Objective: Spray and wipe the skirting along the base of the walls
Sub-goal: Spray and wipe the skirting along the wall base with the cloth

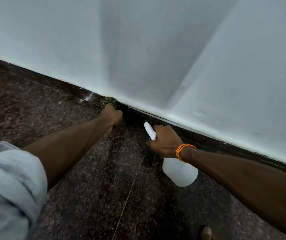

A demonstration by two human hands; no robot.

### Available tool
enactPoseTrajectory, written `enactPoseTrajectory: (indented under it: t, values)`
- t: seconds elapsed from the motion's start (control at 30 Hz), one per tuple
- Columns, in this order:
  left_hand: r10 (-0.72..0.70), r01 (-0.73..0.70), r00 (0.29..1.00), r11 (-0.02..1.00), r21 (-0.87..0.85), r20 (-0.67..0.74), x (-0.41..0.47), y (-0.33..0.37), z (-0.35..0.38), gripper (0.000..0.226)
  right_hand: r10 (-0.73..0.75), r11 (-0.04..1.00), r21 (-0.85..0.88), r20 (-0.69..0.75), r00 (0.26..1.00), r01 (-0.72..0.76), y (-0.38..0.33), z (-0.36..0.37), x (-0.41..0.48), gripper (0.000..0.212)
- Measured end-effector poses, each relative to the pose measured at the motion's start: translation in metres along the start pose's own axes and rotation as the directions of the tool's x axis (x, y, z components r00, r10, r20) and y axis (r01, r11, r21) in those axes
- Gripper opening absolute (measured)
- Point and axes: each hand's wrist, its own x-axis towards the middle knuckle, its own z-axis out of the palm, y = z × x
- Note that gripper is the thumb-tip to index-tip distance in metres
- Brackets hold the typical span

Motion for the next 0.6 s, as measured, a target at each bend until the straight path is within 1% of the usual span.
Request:
enactPoseTrajectory:
  t: [0.07,0.13,0.2,0.23,0.3,0.4,0.47,0.5,0.57,0.6]
  values:
    - [0.012,-0.013,1.0,0.999,0.038,0.01,-0.002,-0.001,0.003,0.039,-0.004,1.0,-0.005,0.014,1.0,0.004,0.005,0.001,-0.001,0.021]
    - [0.028,-0.027,1.0,0.993,0.116,-0.005,-0.009,0.0,0.005,0.041,-0.017,0.999,-0.032,0.036,0.999,0.018,0.009,0.001,-0.003,0.02]
    - [0.092,-0.084,0.996,0.953,0.292,-0.014,-0.018,-0.002,0.009,0.051,-0.013,1.0,-0.019,0.047,0.999,0.014,0.017,0.001,-0.006,0.018]
    - [0.158,-0.147,0.987,0.912,0.383,0.005,-0.018,-0.007,0.008,0.06,-0.016,1.0,-0.023,0.043,0.999,0.017,0.017,0.0,-0.005,0.017]
    - [0.273,-0.258,0.96,0.771,0.582,0.064,-0.019,-0.019,0.016,0.072,-0.007,1.0,0.006,0.033,0.999,0.006,0.025,-0.004,-0.007,0.018]
    - [0.423,-0.373,0.896,0.55,0.747,0.136,-0.024,-0.043,0.027,0.067,-0.006,0.999,0.053,0.006,1.0,0.006,0.029,-0.011,-0.009,0.025]
    - [0.497,-0.45,0.84,0.414,0.792,0.218,-0.023,-0.059,0.027,0.064,0.008,0.999,0.048,0.004,1.0,-0.009,0.035,-0.014,-0.012,0.026]
    - [0.55,-0.483,0.796,0.329,0.811,0.252,-0.018,-0.066,0.027,0.063,0.024,0.999,0.046,-0.005,1.0,-0.024,0.04,-0.016,-0.013,0.025]
    - [0.57,-0.531,0.731,0.128,0.838,0.376,-0.012,-0.081,0.015,0.06,0.042,0.998,0.041,-0.009,0.999,-0.041,0.047,-0.016,-0.018,0.022]
    - [0.588,-0.564,0.661,-0.022,0.825,0.467,-0.007,-0.086,0.013,0.059,0.049,0.997,0.055,-0.011,0.999,-0.048,0.052,-0.016,-0.019,0.021]
